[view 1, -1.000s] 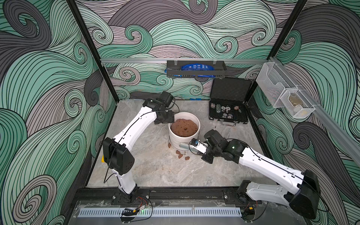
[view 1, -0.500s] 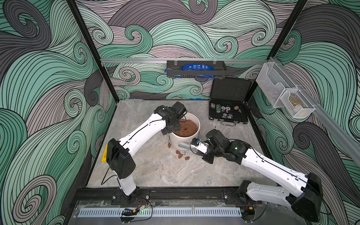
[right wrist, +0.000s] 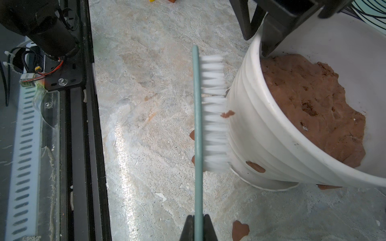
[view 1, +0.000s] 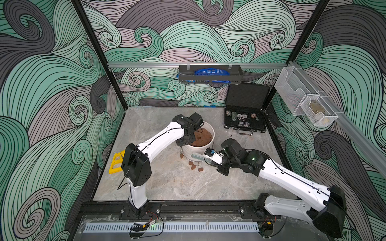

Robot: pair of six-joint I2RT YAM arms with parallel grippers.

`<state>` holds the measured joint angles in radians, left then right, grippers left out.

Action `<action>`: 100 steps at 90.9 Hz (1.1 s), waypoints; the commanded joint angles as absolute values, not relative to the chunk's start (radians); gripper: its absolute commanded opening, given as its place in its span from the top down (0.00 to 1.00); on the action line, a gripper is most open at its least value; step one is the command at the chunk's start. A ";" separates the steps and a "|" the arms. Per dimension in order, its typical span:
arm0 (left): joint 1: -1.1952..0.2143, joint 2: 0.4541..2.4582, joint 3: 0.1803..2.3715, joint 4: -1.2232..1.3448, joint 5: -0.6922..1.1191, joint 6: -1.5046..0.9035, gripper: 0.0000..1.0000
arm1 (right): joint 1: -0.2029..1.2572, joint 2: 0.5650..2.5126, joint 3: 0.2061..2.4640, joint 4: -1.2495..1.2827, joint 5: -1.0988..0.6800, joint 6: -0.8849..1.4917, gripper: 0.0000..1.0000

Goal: Scrub the dried mud off the ceramic pot
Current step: Rotate the pot at the center of the board.

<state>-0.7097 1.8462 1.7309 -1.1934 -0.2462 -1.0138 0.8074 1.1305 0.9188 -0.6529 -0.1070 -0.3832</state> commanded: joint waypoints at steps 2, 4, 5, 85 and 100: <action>-0.716 1.874 1.745 -1.227 -0.255 -1.015 0.71 | 0.804 1.133 0.911 -0.631 -0.119 -0.391 1.00; -0.716 1.877 1.745 -1.226 -0.256 -1.014 0.72 | 0.805 1.133 0.909 -0.629 -0.118 -0.391 1.00; -0.716 1.878 1.746 -1.227 -0.256 -1.013 0.73 | 0.805 1.133 0.909 -0.629 -0.118 -0.391 1.00; -0.638 1.955 1.815 -1.064 -0.213 -0.429 0.85 | 0.805 1.232 0.882 -0.583 -0.087 -0.379 1.00; -0.617 1.986 1.835 -1.060 -0.165 -0.325 0.85 | 0.804 1.283 0.889 -0.586 -0.065 -0.372 1.00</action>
<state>-0.6228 1.9369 1.8153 -1.0775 -0.2348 -0.5159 0.8074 1.2541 0.8986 -0.5995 -0.0940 -0.3820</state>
